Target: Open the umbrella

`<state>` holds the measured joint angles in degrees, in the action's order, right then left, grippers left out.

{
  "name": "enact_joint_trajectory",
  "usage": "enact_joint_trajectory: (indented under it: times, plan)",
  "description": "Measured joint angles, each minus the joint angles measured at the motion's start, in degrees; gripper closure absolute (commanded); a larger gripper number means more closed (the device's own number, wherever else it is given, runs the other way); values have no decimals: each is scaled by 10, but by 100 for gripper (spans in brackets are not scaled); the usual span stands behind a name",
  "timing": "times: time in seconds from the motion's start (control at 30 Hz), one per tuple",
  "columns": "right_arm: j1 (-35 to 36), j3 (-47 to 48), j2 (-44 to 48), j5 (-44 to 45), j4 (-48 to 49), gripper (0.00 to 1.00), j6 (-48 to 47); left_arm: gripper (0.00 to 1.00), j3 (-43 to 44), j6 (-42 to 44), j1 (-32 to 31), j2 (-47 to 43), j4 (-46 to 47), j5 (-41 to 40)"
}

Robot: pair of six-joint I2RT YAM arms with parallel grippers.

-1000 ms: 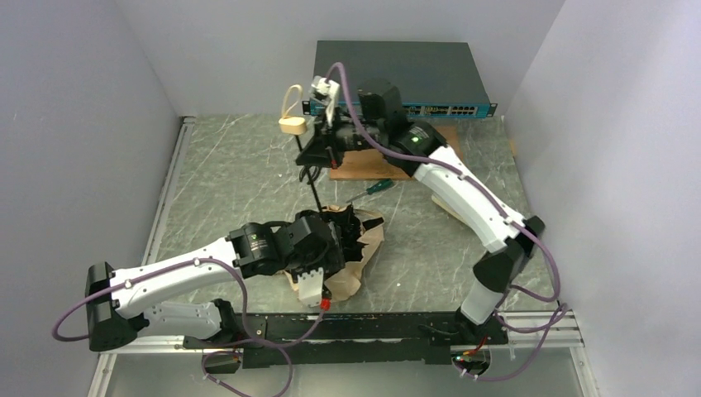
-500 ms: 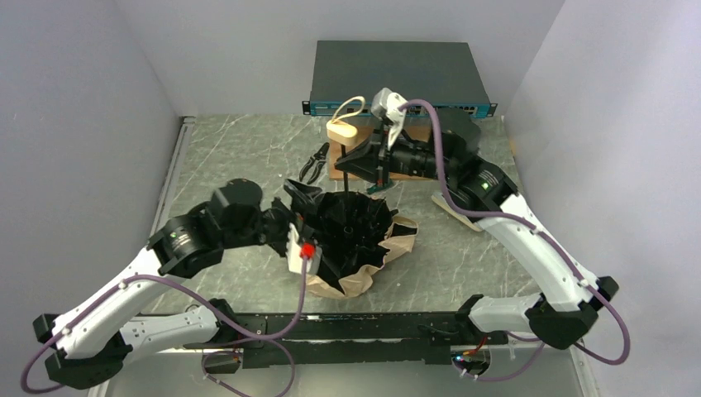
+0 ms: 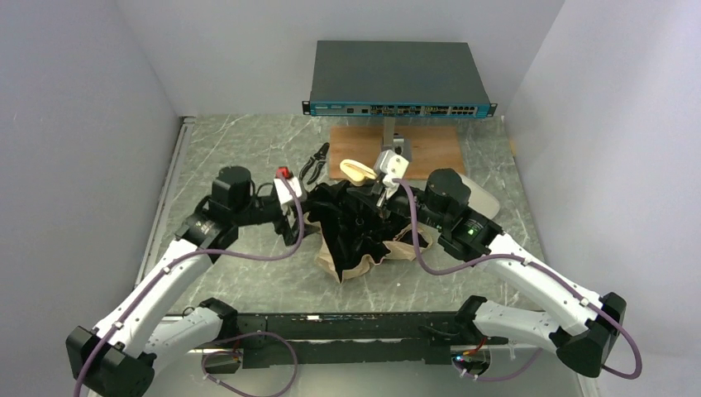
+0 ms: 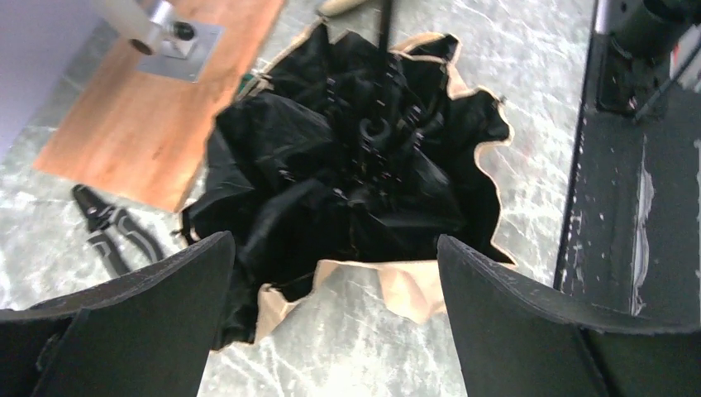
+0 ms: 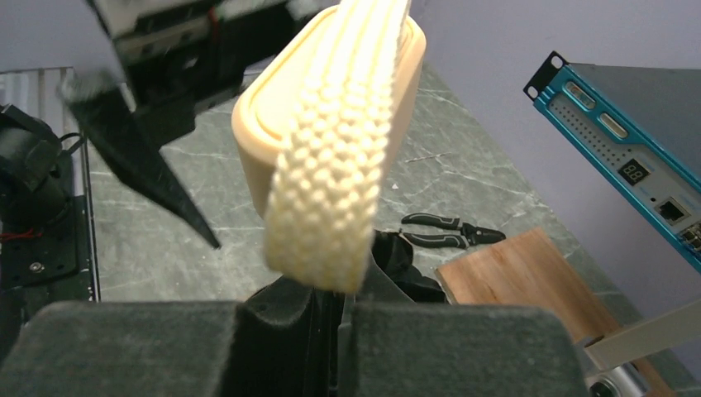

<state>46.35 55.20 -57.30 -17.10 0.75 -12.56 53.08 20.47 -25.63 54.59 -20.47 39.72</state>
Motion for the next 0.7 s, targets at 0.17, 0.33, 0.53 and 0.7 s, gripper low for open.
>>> enact_joint_trajectory:
  times: [0.17,0.33,0.53,0.7]
  plan:
    - [0,3,0,16,0,100,-1,23,-80,44,-66,-19,69,-7]
    - [0,39,-19,26,-3,100,4,36,-90,53,-116,10,159,-22]
    - [0,103,-50,41,3,100,21,47,-85,6,-129,83,259,-54]
    - [0,143,-65,52,4,100,43,63,-74,-39,-133,128,324,-90]
